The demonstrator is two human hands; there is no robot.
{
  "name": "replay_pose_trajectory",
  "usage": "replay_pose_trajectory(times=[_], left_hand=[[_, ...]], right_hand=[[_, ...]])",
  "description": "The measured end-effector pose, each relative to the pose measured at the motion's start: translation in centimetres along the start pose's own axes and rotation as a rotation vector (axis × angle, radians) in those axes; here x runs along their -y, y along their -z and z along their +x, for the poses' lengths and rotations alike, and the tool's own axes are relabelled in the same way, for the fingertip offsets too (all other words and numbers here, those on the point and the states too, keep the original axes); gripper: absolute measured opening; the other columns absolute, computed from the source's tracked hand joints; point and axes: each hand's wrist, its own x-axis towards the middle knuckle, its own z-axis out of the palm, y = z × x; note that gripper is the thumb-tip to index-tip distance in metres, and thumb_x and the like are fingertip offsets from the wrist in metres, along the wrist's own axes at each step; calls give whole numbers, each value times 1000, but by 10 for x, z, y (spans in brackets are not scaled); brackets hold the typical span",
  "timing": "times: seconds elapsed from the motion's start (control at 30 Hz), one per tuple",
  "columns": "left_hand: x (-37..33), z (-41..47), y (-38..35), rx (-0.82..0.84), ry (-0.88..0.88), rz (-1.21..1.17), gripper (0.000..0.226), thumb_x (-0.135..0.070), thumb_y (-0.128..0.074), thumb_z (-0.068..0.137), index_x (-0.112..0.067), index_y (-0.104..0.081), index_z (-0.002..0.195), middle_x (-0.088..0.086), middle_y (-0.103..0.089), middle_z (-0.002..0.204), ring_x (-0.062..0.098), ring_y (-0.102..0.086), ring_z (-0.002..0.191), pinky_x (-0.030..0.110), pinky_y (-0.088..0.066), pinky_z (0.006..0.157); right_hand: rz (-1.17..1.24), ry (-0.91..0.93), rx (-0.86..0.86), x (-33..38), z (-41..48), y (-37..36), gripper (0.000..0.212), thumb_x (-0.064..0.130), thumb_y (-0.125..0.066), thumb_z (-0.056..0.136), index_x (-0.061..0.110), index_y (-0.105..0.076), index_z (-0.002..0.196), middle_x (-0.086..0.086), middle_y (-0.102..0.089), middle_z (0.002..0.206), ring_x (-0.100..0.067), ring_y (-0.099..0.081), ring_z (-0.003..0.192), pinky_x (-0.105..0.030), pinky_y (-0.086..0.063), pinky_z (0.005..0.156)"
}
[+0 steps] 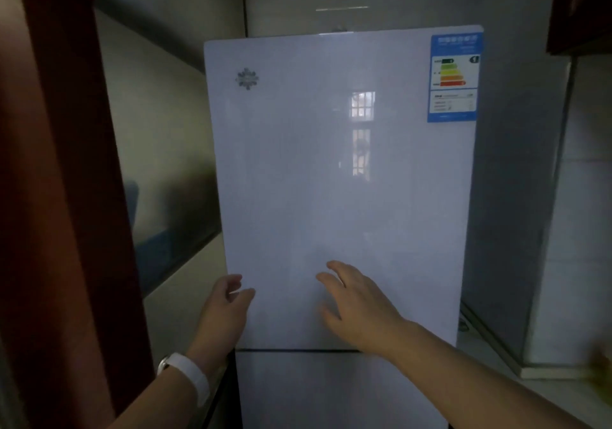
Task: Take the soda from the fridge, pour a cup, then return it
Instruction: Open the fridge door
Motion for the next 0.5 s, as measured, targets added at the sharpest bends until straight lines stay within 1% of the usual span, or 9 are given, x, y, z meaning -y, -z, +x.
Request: replay_pose_trajectory(times=[0.07, 0.1, 0.13, 0.17, 0.2, 0.27, 0.33, 0.43, 0.5], left_hand=[[-5, 18, -7, -66, 12, -8, 35, -25, -60, 95, -22, -49, 128, 0, -53, 124, 18, -55, 102, 35, -47, 81], [-7, 25, -10, -95, 27, -10, 41, -27, -58, 96, -21, -46, 134, 0, -52, 124, 16, -53, 99, 31, -43, 77], [-7, 32, -12, -126, 36, -20, 44, -29, -56, 97, -19, -42, 138, 0, -50, 124, 15, -52, 96, 29, -41, 73], [-8, 39, -15, -148, 44, -32, 47, -30, -54, 98, -18, -38, 140, 1, -49, 125, 15, -52, 95, 27, -40, 71], [-9, 45, -17, -159, 54, -44, 50, -31, -53, 98, -18, -35, 143, 2, -48, 130, 18, -51, 100, 27, -40, 73], [-10, 61, -19, -179, 71, -38, 60, -34, -53, 98, -18, -27, 149, 7, -38, 147, 28, -47, 122, 33, -39, 85], [-5, 79, -19, -175, 74, -9, 69, -40, -55, 96, -18, -21, 152, 7, -28, 156, 32, -38, 135, 40, -39, 94], [2, 99, -20, -165, 49, 3, 79, -47, -57, 92, -21, -15, 154, 7, -21, 160, 31, -31, 141, 47, -37, 104], [5, 110, -23, -174, 18, 6, 84, -51, -59, 89, -24, -14, 154, 5, -19, 161, 31, -29, 142, 50, -36, 106]], right_hand=[[-28, 48, 19, -11, 23, -2, 90, 57, -6, 74, 17, -24, 153, -8, -10, 163, -23, -13, 148, -35, -13, 118], [-47, 65, 5, -15, 35, -4, 88, 54, -9, 76, 15, -29, 151, -11, -15, 161, -26, -18, 147, -37, -16, 117], [-76, 92, -32, -18, 46, -8, 82, 51, -17, 78, 12, -37, 147, -16, -25, 158, -31, -28, 143, -42, -23, 115], [-99, 110, -49, -21, 57, -13, 74, 47, -27, 80, 10, -48, 140, -20, -38, 151, -35, -42, 136, -46, -34, 109], [-110, 108, -28, -23, 67, -17, 67, 44, -35, 79, 10, -55, 133, -20, -49, 143, -36, -52, 127, -48, -42, 102], [-140, 111, -27, -25, 87, -27, 61, 43, -41, 77, 14, -61, 126, -17, -57, 136, -34, -60, 119, -46, -47, 96], [-205, 141, -43, -25, 102, -36, 61, 44, -41, 75, 18, -62, 126, -14, -57, 137, -31, -59, 121, -45, -43, 99], [-245, 164, -91, -26, 123, -49, 62, 45, -43, 75, 20, -61, 129, -12, -54, 141, -30, -54, 127, -48, -38, 103], [-257, 188, -113, -27, 133, -57, 64, 43, -54, 74, 19, -58, 133, -13, -50, 145, -31, -49, 131, -53, -40, 104]])
